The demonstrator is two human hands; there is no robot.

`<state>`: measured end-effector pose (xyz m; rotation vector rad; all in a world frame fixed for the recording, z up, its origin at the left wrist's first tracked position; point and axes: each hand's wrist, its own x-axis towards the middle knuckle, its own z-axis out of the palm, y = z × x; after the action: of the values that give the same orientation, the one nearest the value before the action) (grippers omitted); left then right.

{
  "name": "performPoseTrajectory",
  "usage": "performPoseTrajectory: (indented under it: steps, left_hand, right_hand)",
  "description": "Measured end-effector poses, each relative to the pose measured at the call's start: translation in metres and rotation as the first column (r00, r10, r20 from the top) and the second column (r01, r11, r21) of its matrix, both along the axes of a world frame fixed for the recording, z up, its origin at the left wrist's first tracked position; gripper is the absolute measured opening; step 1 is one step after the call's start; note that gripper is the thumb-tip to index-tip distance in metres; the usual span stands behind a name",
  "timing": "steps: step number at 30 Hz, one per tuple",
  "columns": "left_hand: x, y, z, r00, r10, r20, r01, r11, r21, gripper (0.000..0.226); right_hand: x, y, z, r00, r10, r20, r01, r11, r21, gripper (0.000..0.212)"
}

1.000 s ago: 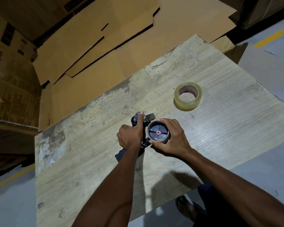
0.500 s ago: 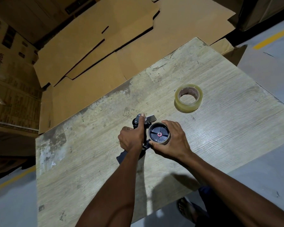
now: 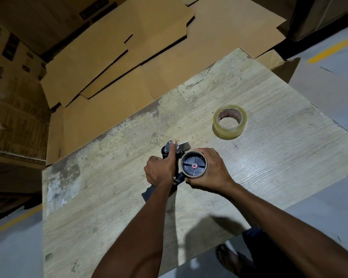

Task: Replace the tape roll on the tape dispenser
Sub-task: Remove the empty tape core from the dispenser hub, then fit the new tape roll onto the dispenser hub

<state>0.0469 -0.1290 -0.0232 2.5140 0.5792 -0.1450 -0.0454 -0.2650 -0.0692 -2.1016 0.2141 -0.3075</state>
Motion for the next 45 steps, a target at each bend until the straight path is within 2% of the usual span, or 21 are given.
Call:
performPoseTrajectory:
  steps: [8, 10, 15, 18, 20, 28, 31, 35, 38, 42, 45]
  left_hand:
    - [0.0, 0.0, -0.002, 1.0, 0.004, 0.022, -0.005, 1.0, 0.006, 0.095]
    - [0.0, 0.0, -0.003, 1.0, 0.008, 0.02, -0.008, 1.0, 0.012, 0.095]
    - [0.004, 0.0, 0.0, 0.997, 0.071, -0.02, -0.072, 0.997, -0.014, 0.089]
    - [0.003, 0.001, 0.004, 0.996, 0.061, -0.066, -0.061, 0.998, 0.004, 0.102]
    - [0.002, 0.001, 0.006, 0.995, 0.053, -0.086, -0.049, 0.998, 0.05, 0.112]
    - [-0.001, -0.003, 0.015, 0.991, 0.102, -0.091, -0.101, 0.995, 0.016, 0.111]
    - [0.0, -0.003, 0.014, 0.988, 0.133, -0.084, -0.133, 0.991, 0.003, 0.105]
    - [-0.001, -0.004, 0.013, 0.987, 0.146, -0.071, -0.147, 0.989, -0.015, 0.098]
    - [-0.002, -0.003, 0.014, 0.988, 0.134, -0.081, -0.137, 0.99, -0.024, 0.1]
    - [-0.002, -0.001, 0.014, 0.99, 0.108, -0.095, -0.111, 0.993, -0.03, 0.105]
    - [-0.003, -0.001, 0.013, 0.99, 0.11, -0.089, -0.114, 0.993, -0.041, 0.109]
  right_hand:
    - [-0.002, 0.002, -0.003, 0.994, 0.005, 0.112, -0.003, 1.0, -0.014, 0.076]
    - [-0.003, 0.006, -0.003, 0.99, -0.037, 0.134, 0.04, 0.999, -0.018, 0.072]
    - [0.015, 0.008, 0.048, 0.94, -0.225, 0.256, 0.197, 0.971, 0.133, 0.078]
    - [0.028, -0.023, 0.068, 0.912, -0.252, 0.324, 0.24, 0.968, 0.075, 0.081]
    - [0.022, -0.041, 0.066, 0.916, -0.257, 0.307, 0.25, 0.966, 0.063, 0.084]
    - [-0.01, -0.063, 0.053, 0.918, -0.252, 0.307, 0.269, 0.963, -0.015, 0.09]
    - [-0.026, -0.074, 0.049, 0.879, -0.347, 0.326, 0.388, 0.919, -0.065, 0.088]
    - [-0.05, -0.092, 0.042, 0.789, -0.507, 0.347, 0.578, 0.805, -0.138, 0.089]
    - [-0.071, -0.101, 0.024, 0.771, -0.578, 0.266, 0.627, 0.763, -0.159, 0.089]
    - [-0.091, -0.109, -0.002, 0.83, -0.557, -0.036, 0.526, 0.802, -0.283, 0.087]
    - [-0.091, -0.111, 0.0, 0.832, -0.549, -0.085, 0.511, 0.817, -0.268, 0.085]
